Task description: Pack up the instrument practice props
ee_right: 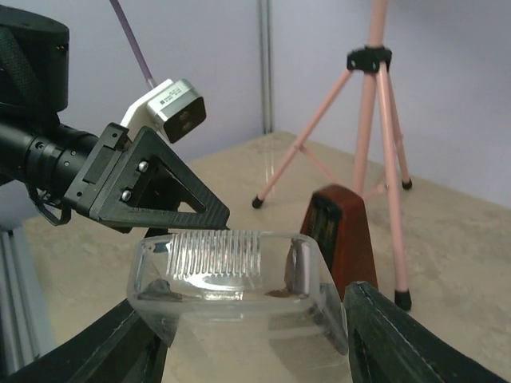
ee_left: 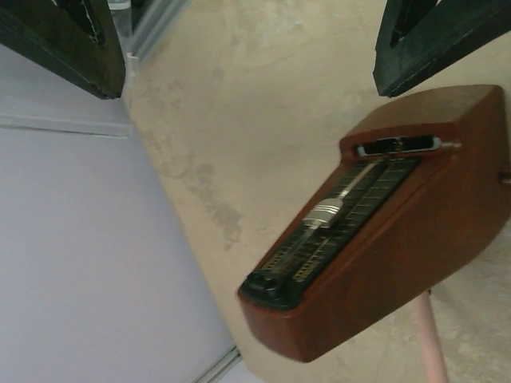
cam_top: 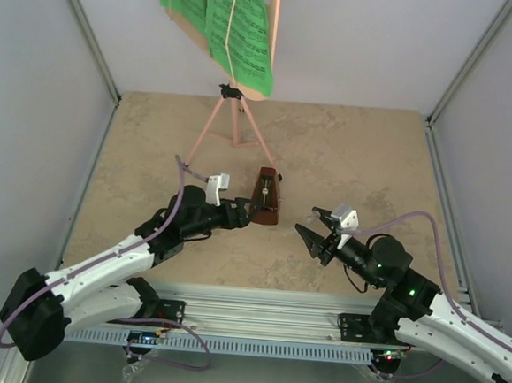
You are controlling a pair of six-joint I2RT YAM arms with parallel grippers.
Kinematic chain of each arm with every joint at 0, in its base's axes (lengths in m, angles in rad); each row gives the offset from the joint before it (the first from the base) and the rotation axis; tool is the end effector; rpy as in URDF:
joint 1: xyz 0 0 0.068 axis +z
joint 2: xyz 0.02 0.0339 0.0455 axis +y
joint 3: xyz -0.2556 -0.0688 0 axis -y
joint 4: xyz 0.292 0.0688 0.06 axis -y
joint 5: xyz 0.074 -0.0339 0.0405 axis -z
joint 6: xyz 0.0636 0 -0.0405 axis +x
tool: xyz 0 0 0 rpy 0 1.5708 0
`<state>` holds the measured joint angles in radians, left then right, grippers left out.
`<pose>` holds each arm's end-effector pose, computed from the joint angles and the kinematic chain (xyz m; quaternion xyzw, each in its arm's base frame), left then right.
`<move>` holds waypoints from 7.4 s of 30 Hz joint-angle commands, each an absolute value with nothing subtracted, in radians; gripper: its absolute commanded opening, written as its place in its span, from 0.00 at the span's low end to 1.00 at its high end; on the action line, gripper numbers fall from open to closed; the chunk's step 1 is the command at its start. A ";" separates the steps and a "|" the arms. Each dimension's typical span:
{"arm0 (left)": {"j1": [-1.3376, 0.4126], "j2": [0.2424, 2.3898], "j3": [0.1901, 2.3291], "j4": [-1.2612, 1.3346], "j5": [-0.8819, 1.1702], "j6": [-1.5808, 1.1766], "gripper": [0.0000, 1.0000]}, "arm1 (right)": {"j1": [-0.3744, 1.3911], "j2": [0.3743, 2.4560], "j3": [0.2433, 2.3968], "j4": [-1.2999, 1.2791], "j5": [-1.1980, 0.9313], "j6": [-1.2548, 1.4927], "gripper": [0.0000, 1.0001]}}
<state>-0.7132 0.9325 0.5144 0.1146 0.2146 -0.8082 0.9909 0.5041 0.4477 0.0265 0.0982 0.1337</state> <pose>0.2096 -0.1992 0.2144 0.0253 0.8033 -0.4684 0.3669 0.1303 0.1876 0.2763 -0.2668 0.6661 0.3411 0.6073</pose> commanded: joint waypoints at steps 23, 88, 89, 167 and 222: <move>-0.709 1.415 0.521 0.406 0.107 -0.441 0.79 | 0.996 0.498 0.393 -0.026 0.205 0.196 0.50; -0.643 1.390 1.081 -0.247 0.051 -0.170 0.85 | 0.997 1.214 0.523 0.540 0.528 0.356 0.49; -0.643 1.389 1.081 -0.247 0.049 -0.170 0.85 | 0.997 1.222 0.523 0.546 0.526 0.361 0.49; -0.644 1.391 1.060 -0.250 0.004 -0.141 0.88 | 0.954 1.350 0.528 0.532 0.438 0.313 0.50; -0.620 1.326 1.051 -0.246 -0.071 -0.120 0.91 | 0.909 1.493 0.686 0.418 0.391 0.228 0.67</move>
<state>-0.6270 1.3544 1.0603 -0.2573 -0.0708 -0.1307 0.9180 1.4700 0.6582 0.4606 0.3985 0.2592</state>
